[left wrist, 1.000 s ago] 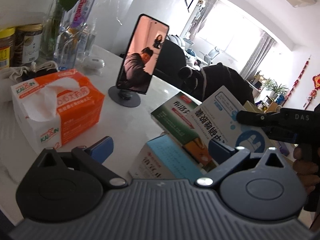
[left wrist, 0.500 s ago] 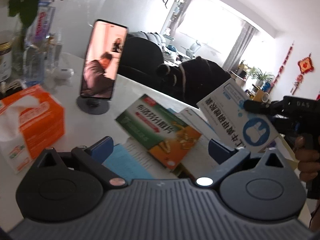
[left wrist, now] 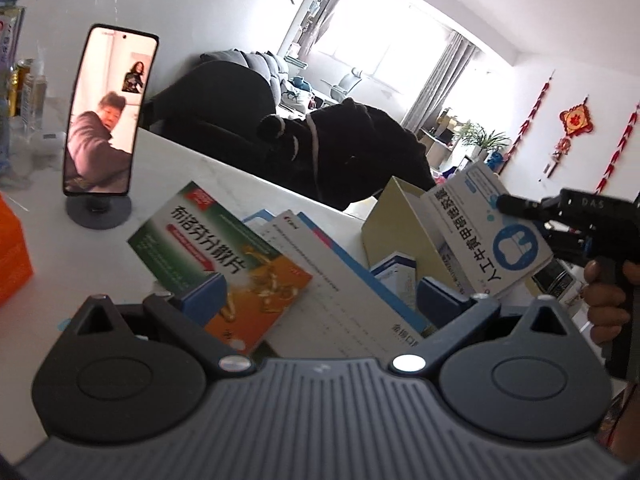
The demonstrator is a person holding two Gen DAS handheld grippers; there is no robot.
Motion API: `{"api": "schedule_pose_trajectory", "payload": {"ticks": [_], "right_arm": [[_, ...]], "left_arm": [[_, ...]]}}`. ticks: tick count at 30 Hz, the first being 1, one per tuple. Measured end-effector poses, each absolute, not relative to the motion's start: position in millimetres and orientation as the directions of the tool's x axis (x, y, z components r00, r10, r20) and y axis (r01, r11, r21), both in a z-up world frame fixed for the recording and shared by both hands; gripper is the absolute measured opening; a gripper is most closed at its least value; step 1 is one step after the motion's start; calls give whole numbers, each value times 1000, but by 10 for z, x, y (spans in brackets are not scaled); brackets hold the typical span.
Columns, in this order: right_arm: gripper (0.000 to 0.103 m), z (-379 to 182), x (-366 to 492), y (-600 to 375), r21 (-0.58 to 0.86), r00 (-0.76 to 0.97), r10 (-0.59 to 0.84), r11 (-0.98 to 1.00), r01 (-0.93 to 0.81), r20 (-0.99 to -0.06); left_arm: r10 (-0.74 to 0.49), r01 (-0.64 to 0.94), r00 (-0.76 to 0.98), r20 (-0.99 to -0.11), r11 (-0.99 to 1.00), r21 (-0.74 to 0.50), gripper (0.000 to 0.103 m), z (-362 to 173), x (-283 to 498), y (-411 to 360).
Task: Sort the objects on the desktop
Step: 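Lift the white box with the right tool and carry it over the deep cardboard box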
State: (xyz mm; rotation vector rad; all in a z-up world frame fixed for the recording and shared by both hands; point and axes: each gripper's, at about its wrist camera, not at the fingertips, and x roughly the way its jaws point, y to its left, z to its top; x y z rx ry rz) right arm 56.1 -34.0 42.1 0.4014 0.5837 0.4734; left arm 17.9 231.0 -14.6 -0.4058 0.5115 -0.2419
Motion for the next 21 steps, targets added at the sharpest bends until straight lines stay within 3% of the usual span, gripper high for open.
{"api": "schedule_pose_trajectory", "payload": {"ticks": [9, 21], "right_arm": [[32, 351, 745, -725, 410, 792, 387, 892, -190, -473], [32, -86, 1567, -634, 79, 739, 96, 995, -58, -667]], "left_arm": [[-349, 129, 837, -423, 875, -466, 103, -196, 284, 2294], [-364, 134, 818, -445, 873, -468, 103, -282, 358, 2268]]}}
